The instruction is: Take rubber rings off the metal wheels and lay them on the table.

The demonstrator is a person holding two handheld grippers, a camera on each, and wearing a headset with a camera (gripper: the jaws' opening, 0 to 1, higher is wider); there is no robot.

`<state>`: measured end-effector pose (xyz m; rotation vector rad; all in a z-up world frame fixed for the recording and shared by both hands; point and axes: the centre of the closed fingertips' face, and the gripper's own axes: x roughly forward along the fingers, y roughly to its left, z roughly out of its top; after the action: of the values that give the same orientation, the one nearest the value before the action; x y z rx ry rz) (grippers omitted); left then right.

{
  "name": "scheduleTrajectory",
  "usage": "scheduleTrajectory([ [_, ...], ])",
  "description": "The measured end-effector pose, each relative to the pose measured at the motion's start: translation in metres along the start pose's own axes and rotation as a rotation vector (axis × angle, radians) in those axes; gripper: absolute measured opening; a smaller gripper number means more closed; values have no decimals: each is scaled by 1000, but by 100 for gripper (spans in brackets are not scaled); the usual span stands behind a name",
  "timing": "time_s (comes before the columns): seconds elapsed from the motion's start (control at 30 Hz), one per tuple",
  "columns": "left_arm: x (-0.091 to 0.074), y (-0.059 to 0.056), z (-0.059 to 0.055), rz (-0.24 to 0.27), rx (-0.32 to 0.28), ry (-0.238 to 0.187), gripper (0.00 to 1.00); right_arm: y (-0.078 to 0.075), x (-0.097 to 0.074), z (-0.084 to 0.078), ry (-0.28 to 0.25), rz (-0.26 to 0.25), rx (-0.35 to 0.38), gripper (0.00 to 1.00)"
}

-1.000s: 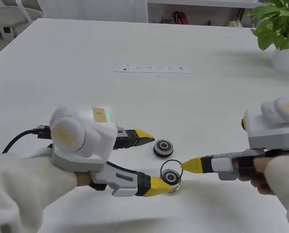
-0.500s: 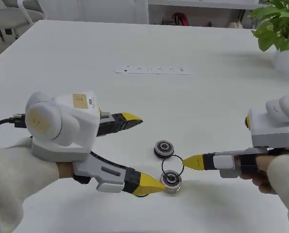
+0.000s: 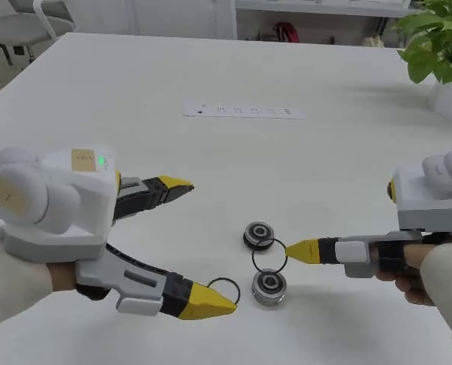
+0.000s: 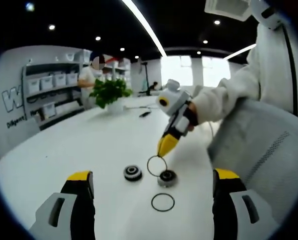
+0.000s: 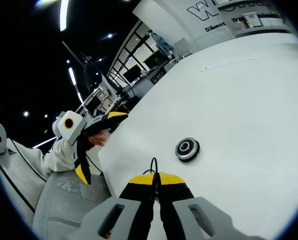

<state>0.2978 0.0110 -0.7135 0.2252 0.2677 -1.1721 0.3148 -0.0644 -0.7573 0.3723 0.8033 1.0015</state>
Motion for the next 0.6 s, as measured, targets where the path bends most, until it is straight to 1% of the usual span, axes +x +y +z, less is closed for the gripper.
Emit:
scheduleTrajectory([
  [0.07,-5,3,0,8,-10,-8,100,2,0,1,-6,6,2,0],
  [0.13,-9,6,0,28,-27,-22,100,3,1,2,-9,11,3,0],
  [0.23,-17,11,1,59,-62,-53,100,6,2,5,-17,19,7,0],
  [0.37,-25,13,-7,84,-70,-45,100,10,4,6,-19,31,7,0],
  [0.47,-29,12,-14,92,-114,-56,100,15,7,6,-16,42,4,0],
  [0.6,-31,8,-27,101,-124,-30,100,22,10,6,-10,57,-2,0],
])
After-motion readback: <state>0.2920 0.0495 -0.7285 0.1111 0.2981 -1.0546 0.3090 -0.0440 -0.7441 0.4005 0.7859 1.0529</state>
